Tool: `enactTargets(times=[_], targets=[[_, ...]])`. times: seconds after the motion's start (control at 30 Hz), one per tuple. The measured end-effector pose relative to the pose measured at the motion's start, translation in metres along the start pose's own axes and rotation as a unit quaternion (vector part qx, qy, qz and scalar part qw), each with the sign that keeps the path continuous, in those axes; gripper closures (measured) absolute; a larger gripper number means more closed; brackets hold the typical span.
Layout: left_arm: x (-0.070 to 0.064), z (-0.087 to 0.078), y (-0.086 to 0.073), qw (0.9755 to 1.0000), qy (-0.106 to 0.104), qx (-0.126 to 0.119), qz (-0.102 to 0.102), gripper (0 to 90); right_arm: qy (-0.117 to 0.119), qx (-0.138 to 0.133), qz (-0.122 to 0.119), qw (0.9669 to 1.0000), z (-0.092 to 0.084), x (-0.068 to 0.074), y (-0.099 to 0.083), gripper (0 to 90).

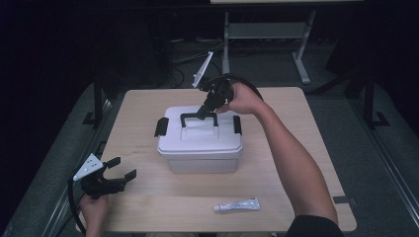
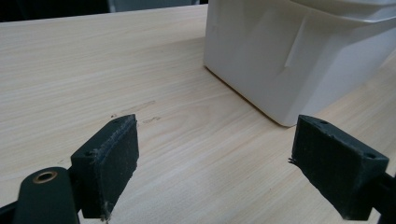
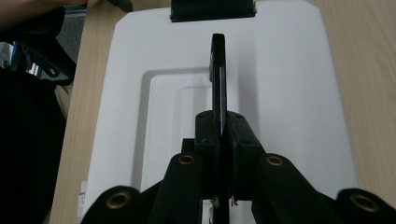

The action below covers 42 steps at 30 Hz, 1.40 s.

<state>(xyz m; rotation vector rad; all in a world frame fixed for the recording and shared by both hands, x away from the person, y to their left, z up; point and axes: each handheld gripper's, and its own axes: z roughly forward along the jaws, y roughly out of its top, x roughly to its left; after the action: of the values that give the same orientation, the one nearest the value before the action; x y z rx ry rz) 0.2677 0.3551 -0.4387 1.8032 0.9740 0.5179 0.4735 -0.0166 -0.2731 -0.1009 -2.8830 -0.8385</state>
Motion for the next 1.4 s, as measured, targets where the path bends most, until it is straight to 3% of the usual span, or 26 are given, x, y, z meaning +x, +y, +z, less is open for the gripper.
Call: enactTargets(times=[0.3, 0.67, 1.07, 1.4], targets=[[0.001, -0.002, -0.001, 1.0, 0.004, -0.004, -0.005, 14.1, -0.008, -0.008, -0.003, 0.9999, -0.008, 0.004, 0.004, 83.9], [0.0, -0.003, -0.002, 0.9999, 0.0, -0.007, -0.01, 14.1, -0.021, -0.019, -0.007, 0.9996, -0.031, 0.02, -0.002, 83.9], [-0.002, -0.002, -0.001, 0.9999, 0.001, -0.011, -0.007, 14.1, -0.047, -0.033, 0.009, 0.9983, -0.058, 0.039, -0.038, 83.9], [-0.003, -0.001, 0.0, 0.9999, 0.001, -0.011, -0.006, 14.1, -0.067, -0.044, 0.039, 0.996, -0.083, 0.052, -0.077, 83.9]])
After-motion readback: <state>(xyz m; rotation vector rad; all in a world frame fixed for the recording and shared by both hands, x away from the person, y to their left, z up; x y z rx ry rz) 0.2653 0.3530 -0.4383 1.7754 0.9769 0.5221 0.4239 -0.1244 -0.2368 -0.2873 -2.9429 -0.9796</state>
